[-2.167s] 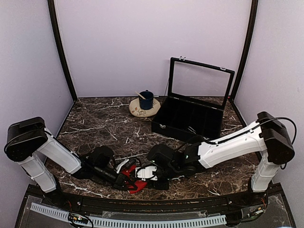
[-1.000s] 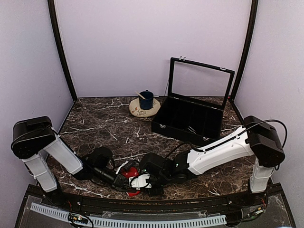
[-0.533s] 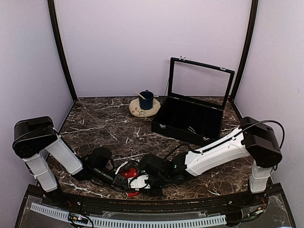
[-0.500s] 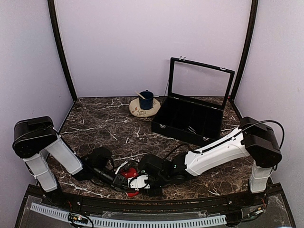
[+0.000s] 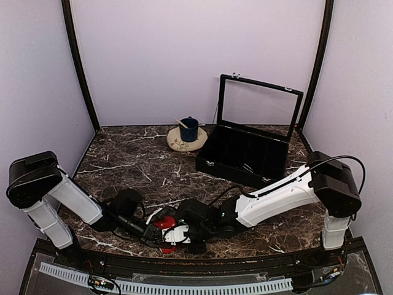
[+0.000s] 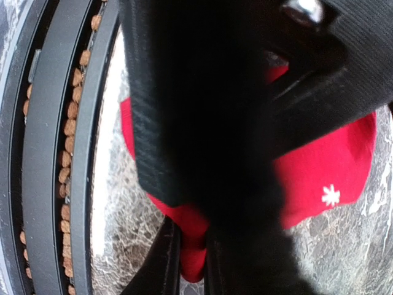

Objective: Roll the socks
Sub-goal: Roll the sock at the center of the board.

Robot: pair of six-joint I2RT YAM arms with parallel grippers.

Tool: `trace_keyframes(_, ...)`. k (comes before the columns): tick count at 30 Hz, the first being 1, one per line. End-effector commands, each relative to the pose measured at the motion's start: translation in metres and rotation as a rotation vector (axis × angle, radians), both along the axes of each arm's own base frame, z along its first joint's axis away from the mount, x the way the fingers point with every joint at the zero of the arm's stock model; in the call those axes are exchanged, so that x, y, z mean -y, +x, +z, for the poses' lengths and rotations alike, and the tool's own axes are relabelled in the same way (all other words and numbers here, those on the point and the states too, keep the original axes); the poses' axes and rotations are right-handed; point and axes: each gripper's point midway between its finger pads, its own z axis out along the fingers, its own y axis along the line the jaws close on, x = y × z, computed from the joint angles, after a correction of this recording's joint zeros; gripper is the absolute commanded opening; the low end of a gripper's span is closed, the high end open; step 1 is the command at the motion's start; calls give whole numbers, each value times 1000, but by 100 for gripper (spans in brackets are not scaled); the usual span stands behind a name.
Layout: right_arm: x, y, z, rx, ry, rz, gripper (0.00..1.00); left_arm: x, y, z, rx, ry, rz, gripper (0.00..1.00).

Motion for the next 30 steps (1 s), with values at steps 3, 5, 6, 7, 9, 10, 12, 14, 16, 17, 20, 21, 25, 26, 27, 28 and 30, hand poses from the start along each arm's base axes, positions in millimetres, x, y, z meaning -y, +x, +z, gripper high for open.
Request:
trace_keyframes(3,31,-14,-39,-120,-190,-33,2,-34,15,-29,93,253,102,31)
trace_keyframes(5,32,-12,-38,-142,-198,-56,1,-39,21,-28,131,288,125,34)
trace_keyframes(6,33,-12,-38,-150,-203,-68,1,-40,24,-26,150,300,132,35)
trace_keyframes(7,35,-11,-39,-157,-209,-78,1,-42,28,-25,170,314,146,36)
trace_keyframes(9,37,-10,-40,-173,-218,-102,1,-47,34,-23,202,343,169,37)
trace_keyframes(10,39,-10,-42,-182,-224,-115,1,-48,36,-20,217,350,181,37)
trace_keyframes(12,41,-9,-42,-202,-233,-140,1,-50,41,-15,247,355,200,38)
trace_keyframes(14,41,-10,-42,-228,-238,-163,0,-52,46,-9,274,357,218,38)
trace_keyframes(16,40,-10,-41,-264,-243,-184,0,-54,50,-4,301,361,236,39)
trace_keyframes(17,40,-10,-39,-279,-246,-192,0,-55,52,-2,314,362,245,39)
trace_keyframes(20,36,-12,-35,-328,-245,-204,0,-61,61,6,374,368,285,39)
trace_keyframes(21,35,-13,-33,-345,-246,-203,0,-63,64,9,399,367,304,39)
trace_keyframes(25,32,-14,-29,-416,-262,-207,0,-73,75,24,495,335,391,39)
trace_keyframes(26,31,-13,-28,-433,-262,-208,0,-74,77,29,519,318,405,38)
trace_keyframes(27,30,-13,-27,-453,-266,-209,0,-75,79,35,546,295,418,38)
trace_keyframes(28,30,-14,-26,-470,-268,-208,0,-75,79,38,567,282,422,37)
trace_keyframes(30,29,-13,-25,-506,-274,-207,0,-76,78,44,610,260,418,36)
